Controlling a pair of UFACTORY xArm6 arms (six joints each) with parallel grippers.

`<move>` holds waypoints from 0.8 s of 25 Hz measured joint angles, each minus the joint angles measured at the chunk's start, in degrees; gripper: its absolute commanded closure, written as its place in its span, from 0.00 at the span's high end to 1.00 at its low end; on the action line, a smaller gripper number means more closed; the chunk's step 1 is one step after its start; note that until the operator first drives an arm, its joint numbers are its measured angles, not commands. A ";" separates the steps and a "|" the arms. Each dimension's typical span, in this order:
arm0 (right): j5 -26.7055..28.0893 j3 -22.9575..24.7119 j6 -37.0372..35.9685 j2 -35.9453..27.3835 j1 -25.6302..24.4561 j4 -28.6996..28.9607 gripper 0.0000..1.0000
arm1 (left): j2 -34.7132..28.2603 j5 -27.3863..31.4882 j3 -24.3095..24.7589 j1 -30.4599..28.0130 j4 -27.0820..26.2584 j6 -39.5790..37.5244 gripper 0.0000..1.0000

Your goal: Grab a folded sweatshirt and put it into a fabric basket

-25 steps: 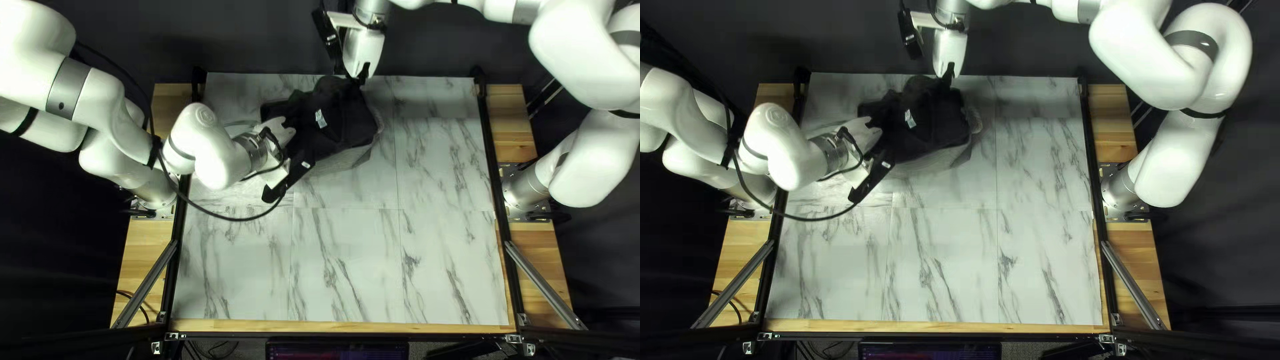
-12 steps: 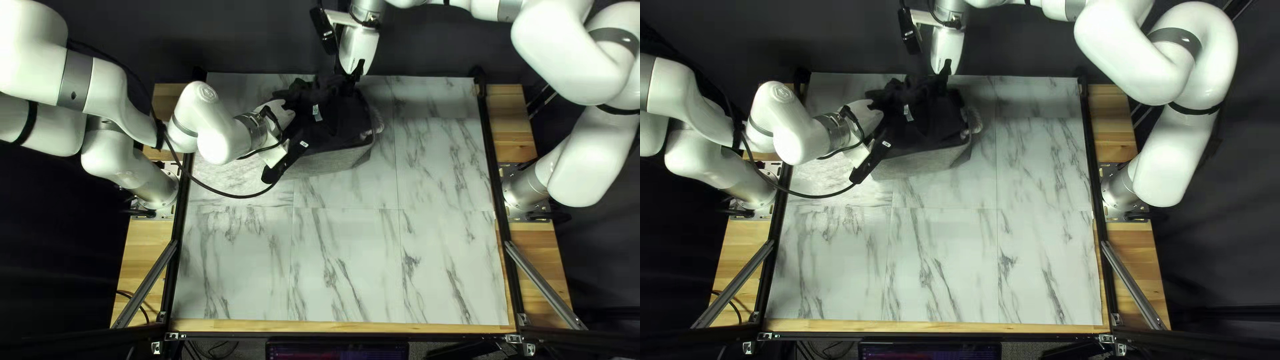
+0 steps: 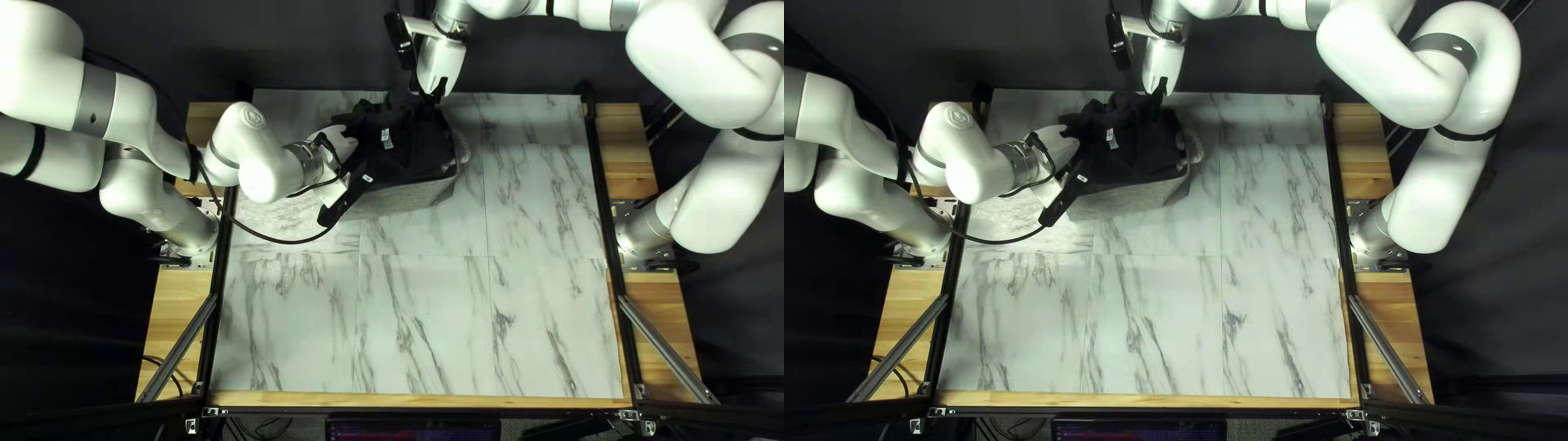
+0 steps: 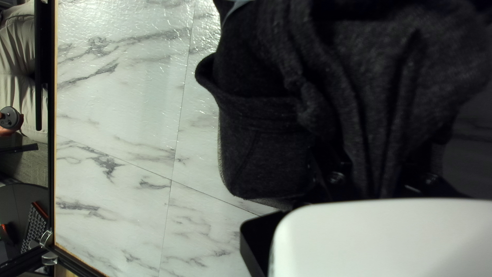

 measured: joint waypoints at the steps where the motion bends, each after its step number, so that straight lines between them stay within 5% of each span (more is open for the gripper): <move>1: -0.46 0.33 -0.07 0.10 0.12 0.04 0.00 | 0.63 -0.21 0.03 0.06 0.86 -1.23 0.08; 4: -1.95 1.26 -0.39 0.69 0.35 0.15 0.00 | 3.02 -0.58 -0.30 -0.14 3.19 -4.66 0.00; 16: -4.73 2.70 -0.69 2.83 0.92 0.86 0.00 | 6.17 -1.03 -0.19 -0.41 7.01 -10.99 0.01; 17: -4.89 2.82 -0.73 2.96 0.96 0.97 0.40 | 6.26 -1.05 -0.03 -0.39 7.30 -11.47 0.74; 18: -4.98 2.85 -0.73 3.09 0.99 1.05 0.59 | 6.33 -1.05 0.15 -0.37 7.61 -11.99 0.87; 19: -4.99 2.82 -0.69 3.17 0.99 1.11 0.62 | 6.33 -1.05 0.30 -0.37 7.80 -12.34 0.91; 20: -4.99 2.77 -0.63 3.22 0.99 1.16 1.00 | 6.22 -0.95 0.48 -0.40 7.85 -12.61 1.00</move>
